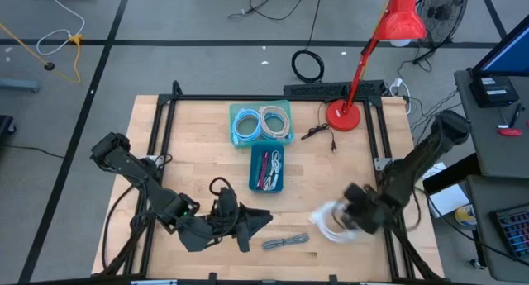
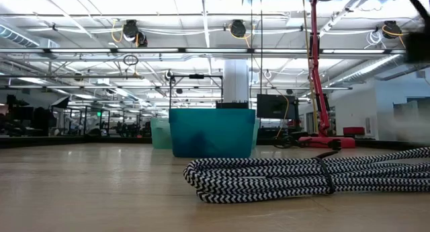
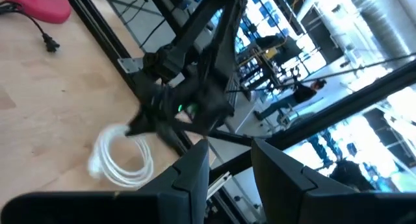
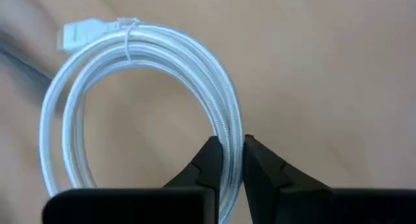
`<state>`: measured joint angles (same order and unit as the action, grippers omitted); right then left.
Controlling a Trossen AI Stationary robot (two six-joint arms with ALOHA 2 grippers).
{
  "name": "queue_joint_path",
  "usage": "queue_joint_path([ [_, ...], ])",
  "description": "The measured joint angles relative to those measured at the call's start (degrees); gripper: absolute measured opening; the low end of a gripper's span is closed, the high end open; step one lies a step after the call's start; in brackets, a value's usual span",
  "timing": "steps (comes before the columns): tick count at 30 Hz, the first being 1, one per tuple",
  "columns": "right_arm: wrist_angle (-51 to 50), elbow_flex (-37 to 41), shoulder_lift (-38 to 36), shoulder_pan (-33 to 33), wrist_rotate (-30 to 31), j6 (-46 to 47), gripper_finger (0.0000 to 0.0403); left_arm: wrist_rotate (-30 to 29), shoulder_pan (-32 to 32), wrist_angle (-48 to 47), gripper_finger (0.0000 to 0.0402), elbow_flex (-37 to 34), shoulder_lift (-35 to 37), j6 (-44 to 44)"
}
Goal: Pick & Place USB Port
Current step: Put the white hdmi cable into the green bin
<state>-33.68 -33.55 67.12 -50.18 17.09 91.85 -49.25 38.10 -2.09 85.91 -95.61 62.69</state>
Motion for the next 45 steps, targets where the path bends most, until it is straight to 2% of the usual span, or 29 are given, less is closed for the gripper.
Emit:
queue_joint_path([
  [1, -1.09, -2.59, -1.55, 2.58, 2.75, -2.26, 0.0028, 0.61, -0.36, -0.40, 0.0117, 0.00, 0.00, -0.24],
  [7, -5.91, -16.50, -6.29, 22.65, 8.52, -24.50, 0.0028, 5.49, -2.77, -2.93, 0.0117, -0.02, 0.00, -0.72],
  [10, -4.89, -22.83, -5.27, 35.07, 7.93, -34.66, 0.0028, 9.06, -4.39, -2.95, 0.0117, -0.02, 0.00, -1.86],
  [15, 0.20, -29.29, 1.87, 55.25, -1.29, -48.50, 0.0028, 10.71, -6.27, -7.86, 0.0117, -0.07, 2.11, -2.99],
  [19, 4.71, -34.52, 11.46, 66.08, -10.16, -52.90, 0.0028, 11.22, -6.85, -19.37, 0.0117, -0.07, 7.32, -3.22],
  [25, 9.00, -43.72, 26.40, 72.17, -16.91, -54.42, 0.0028, 8.78, -6.76, -32.03, 0.0117, -0.07, 15.76, -4.94],
  [31, 8.35, -50.73, 35.56, 73.54, -17.17, -56.50, 0.0028, 4.26, -5.15, -36.20, 0.0117, -0.04, 20.49, -6.47],
  [36, 8.08, -51.69, 38.19, 76.19, -16.74, -56.61, 0.0028, 2.72, -4.42, -38.83, 0.0117, -0.04, 21.12, -6.44],
  [40, 7.76, -51.66, 38.00, 78.49, -12.51, -56.76, 0.0028, 2.72, -4.21, -41.07, 0.0117, -0.04, 21.11, -5.39],
  [45, 7.27, -51.68, 37.41, 81.42, -12.90, -56.76, 0.0028, 2.48, -4.32, -43.18, 0.0117, -0.04, 21.11, -5.28],
])
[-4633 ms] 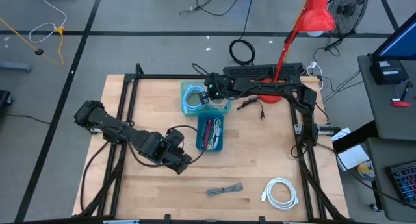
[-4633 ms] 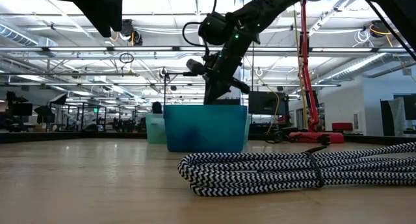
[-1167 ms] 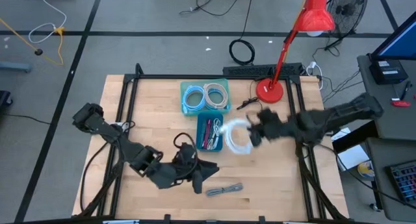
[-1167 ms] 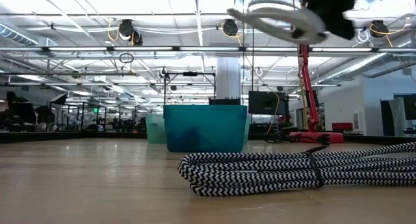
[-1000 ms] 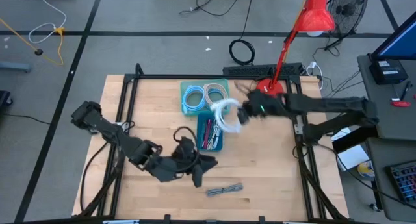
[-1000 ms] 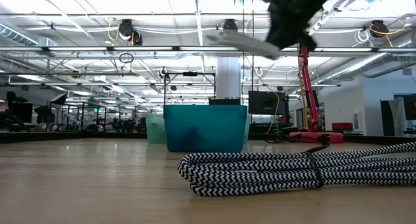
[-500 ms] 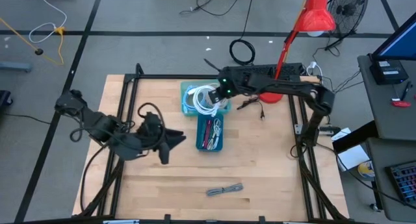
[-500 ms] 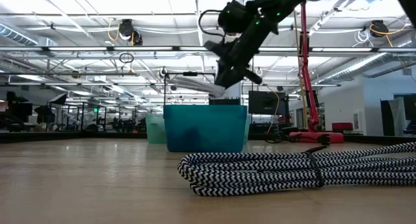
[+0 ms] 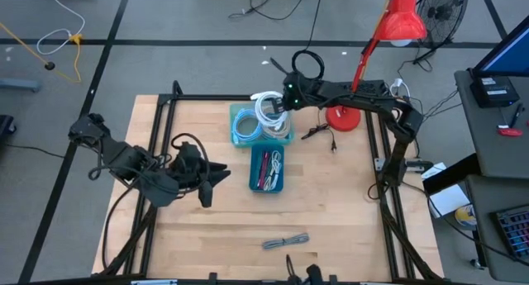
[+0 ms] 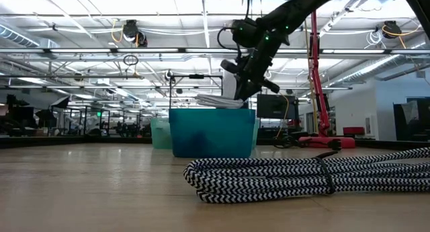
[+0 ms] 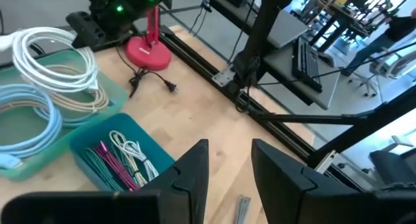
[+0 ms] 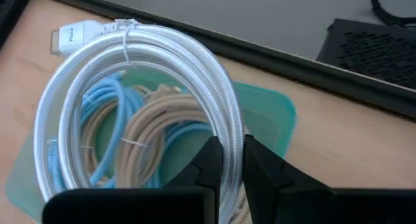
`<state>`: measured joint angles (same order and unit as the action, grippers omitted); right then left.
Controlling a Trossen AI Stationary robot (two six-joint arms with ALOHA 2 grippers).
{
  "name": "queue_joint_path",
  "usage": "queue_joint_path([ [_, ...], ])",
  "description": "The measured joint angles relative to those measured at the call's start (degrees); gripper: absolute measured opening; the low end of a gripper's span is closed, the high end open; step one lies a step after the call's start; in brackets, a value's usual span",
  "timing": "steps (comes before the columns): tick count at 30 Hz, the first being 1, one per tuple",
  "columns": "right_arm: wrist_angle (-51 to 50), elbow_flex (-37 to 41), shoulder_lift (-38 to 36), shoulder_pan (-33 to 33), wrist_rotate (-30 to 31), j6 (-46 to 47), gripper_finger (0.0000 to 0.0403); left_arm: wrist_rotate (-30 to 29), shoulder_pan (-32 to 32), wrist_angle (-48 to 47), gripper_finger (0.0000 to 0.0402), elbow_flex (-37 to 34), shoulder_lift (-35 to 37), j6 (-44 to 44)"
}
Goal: Pick & Place USB Port
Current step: Put the white hdmi cable into the green bin
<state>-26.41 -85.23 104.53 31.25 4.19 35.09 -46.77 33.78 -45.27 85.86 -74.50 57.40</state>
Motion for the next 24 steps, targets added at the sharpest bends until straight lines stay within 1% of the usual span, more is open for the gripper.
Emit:
queue_joint_path([
  [4, -0.73, 0.00, 0.10, 0.30, -1.27, -0.20, 0.0028, -0.26, -0.16, -1.47, 0.0117, 0.00, 0.00, -0.04],
  [10, -1.46, 0.02, 0.47, -0.82, -1.33, -0.24, 0.0028, -0.27, -0.44, -1.79, 0.0117, 0.00, 0.00, -0.39],
  [14, -2.50, 0.01, 2.20, -1.23, 0.34, -0.02, 0.0028, -0.25, -0.42, -2.54, 0.0117, 0.00, 0.00, -0.13],
  [16, -4.20, 0.15, 3.05, -1.23, 0.07, 0.06, 0.0028, -0.25, -0.44, -2.65, 0.0117, 0.00, 0.00, 0.07],
  [18, -3.43, -0.02, 4.32, -1.26, -0.03, 0.00, 0.0028, -0.23, -0.44, -2.63, 0.0117, 0.00, 0.00, 0.07],
  [21, -4.41, 0.07, 5.64, -1.33, -1.26, 0.00, 0.0028, -0.23, -0.44, -2.64, 0.0117, 0.00, 0.00, 0.16],
  [24, -5.24, -0.02, 6.87, -1.64, -1.14, 0.04, 0.0028, -0.21, -0.42, -2.65, 0.0117, 0.00, 0.00, 0.42],
])
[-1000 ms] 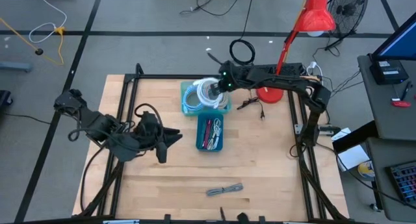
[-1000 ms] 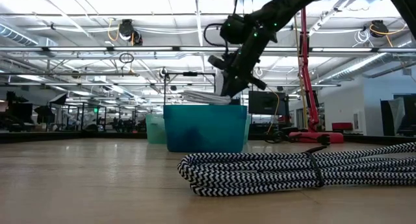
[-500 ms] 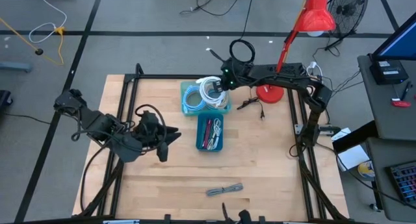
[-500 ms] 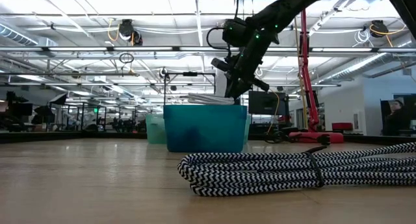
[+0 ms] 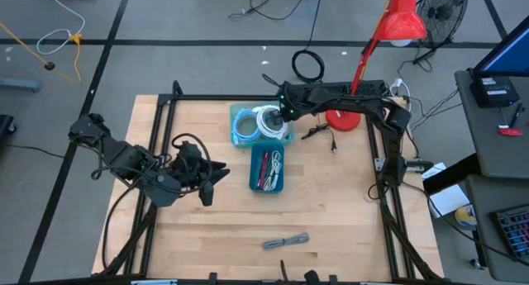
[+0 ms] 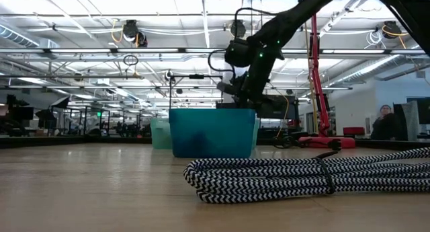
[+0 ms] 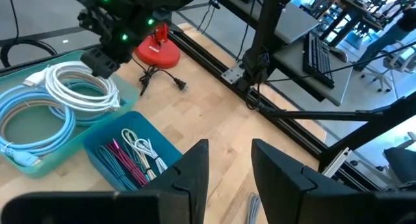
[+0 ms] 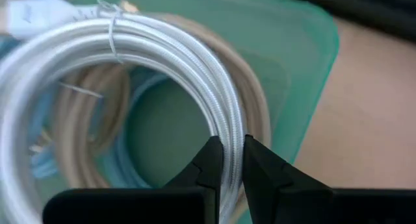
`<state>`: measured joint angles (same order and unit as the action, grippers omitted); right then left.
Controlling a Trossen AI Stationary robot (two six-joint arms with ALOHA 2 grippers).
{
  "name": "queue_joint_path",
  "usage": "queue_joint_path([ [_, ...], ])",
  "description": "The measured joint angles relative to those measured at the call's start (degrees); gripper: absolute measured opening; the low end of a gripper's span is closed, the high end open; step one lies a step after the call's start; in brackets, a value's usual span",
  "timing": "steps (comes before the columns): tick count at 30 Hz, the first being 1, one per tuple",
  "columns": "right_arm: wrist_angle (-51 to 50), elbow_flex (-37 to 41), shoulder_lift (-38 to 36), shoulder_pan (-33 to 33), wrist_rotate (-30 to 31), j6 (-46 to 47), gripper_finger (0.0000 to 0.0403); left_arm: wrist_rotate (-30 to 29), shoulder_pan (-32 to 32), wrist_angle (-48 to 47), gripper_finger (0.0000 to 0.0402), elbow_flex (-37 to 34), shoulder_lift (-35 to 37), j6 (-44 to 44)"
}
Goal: Pick & Place USB Port
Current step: Put the white hdmi cable into the green bin, then put the black usb cable into the blue bin
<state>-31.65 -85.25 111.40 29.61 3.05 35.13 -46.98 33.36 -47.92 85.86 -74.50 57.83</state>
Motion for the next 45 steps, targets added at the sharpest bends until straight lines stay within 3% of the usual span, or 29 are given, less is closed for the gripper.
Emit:
queue_joint_path([
  [4, -4.62, -0.07, 1.11, -0.09, 1.49, -0.50, 0.0032, 0.00, 0.10, 0.00, 0.0117, 0.00, 0.00, 0.34],
  [11, -3.67, 0.07, 1.08, -0.26, -0.12, -1.53, 0.0103, 0.11, 0.15, 0.04, 0.0117, 0.00, -0.02, 0.43],
  [15, -3.04, 0.26, -2.18, -0.27, 0.49, -1.49, 0.0121, 0.37, 0.15, 0.03, 0.0117, 0.00, -0.02, 0.83],
  [23, 5.63, 0.22, -13.54, -0.54, -0.65, -3.35, 0.0112, 1.13, -0.60, -1.36, 0.0117, 0.04, -0.07, 1.97],
  [29, 0.42, 0.13, -24.22, -5.62, -8.98, -5.09, 0.0113, 14.09, -6.30, -11.92, 0.0117, 0.07, -1.84, 9.11],
  [33, -11.37, 0.13, -31.48, -12.03, -7.72, -5.69, 0.0111, 24.68, -9.93, -12.87, 0.0117, 0.04, -6.92, 7.07],
  [39, -28.52, 0.85, -41.83, -23.93, -0.67, -5.86, 0.0111, 36.35, -11.76, 2.72, 0.0117, 0.07, -20.27, -6.63],
  [45, -33.51, 7.53, -53.07, -35.64, 1.60, 2.33, 0.0109, 43.25, -11.82, 21.63, 0.0117, 0.07, -32.72, -11.66],
])
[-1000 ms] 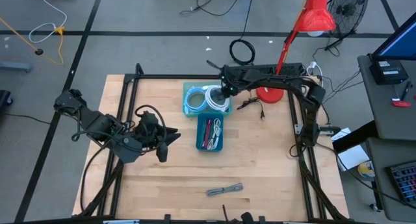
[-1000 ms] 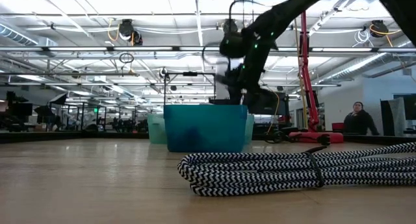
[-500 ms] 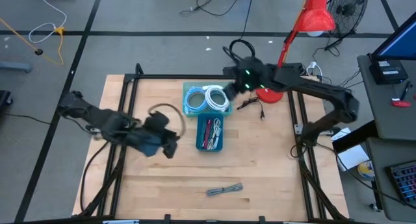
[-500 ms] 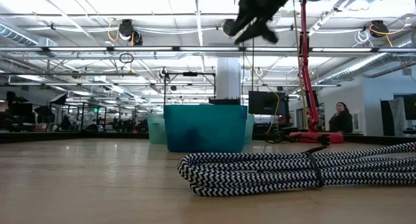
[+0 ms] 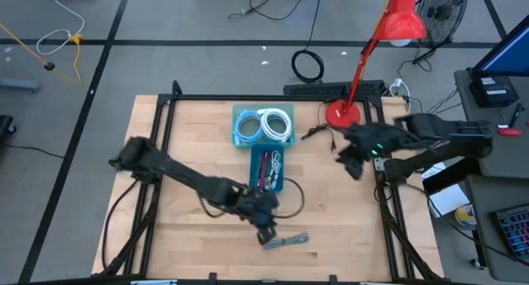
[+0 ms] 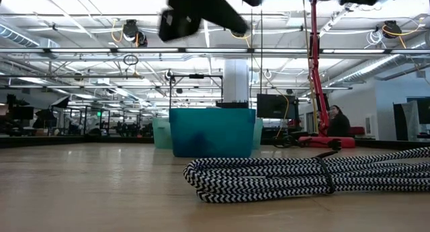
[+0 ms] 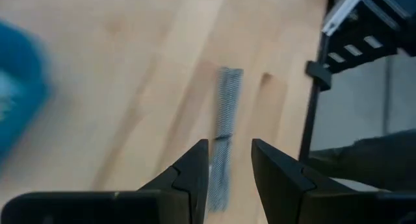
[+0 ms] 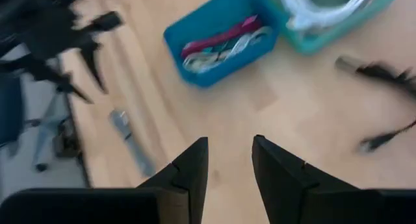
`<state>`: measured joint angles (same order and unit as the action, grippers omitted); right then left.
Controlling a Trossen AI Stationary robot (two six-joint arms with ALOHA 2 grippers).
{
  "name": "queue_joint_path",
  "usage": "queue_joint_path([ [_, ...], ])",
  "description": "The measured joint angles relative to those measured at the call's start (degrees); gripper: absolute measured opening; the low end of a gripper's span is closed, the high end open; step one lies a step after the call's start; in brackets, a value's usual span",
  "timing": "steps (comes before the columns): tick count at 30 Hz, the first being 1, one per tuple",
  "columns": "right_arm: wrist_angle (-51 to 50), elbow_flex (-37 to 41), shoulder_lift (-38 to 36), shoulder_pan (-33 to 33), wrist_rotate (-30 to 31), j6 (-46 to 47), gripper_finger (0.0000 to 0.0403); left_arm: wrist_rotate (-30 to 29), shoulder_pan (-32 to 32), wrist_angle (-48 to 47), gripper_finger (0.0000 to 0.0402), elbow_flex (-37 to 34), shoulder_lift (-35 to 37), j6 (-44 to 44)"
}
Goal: Pick & Place USB Port
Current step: Put the black usb cable into the blue bin
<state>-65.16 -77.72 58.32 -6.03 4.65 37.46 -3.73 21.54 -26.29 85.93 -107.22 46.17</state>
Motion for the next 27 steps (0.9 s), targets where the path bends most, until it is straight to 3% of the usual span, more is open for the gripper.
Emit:
queue_joint_path([
  [5, 1.59, 10.59, -10.11, -8.46, -0.09, 9.61, 0.0111, 1.11, 0.95, 3.72, 0.0117, 7.04, -8.84, -1.06],
  [11, 9.90, 24.81, -20.35, -15.40, -0.22, 19.84, 0.0110, -8.33, 2.37, -15.51, 0.0117, 27.76, -20.22, -9.30],
  [16, 20.69, 33.76, -25.31, -19.32, -2.51, 25.31, 0.0109, -7.04, 2.51, -20.74, 0.0117, 41.08, -27.78, -13.78],
  [20, 26.57, 36.97, -26.42, -21.86, -3.28, 26.79, 0.0109, -4.45, 3.59, -21.60, 0.0117, 44.48, -31.35, -12.54],
  [27, 27.49, 37.06, -26.40, -24.27, -2.97, 25.89, 0.0105, -4.14, 6.55, -25.99, 0.0117, 44.56, -34.43, -9.66],
])
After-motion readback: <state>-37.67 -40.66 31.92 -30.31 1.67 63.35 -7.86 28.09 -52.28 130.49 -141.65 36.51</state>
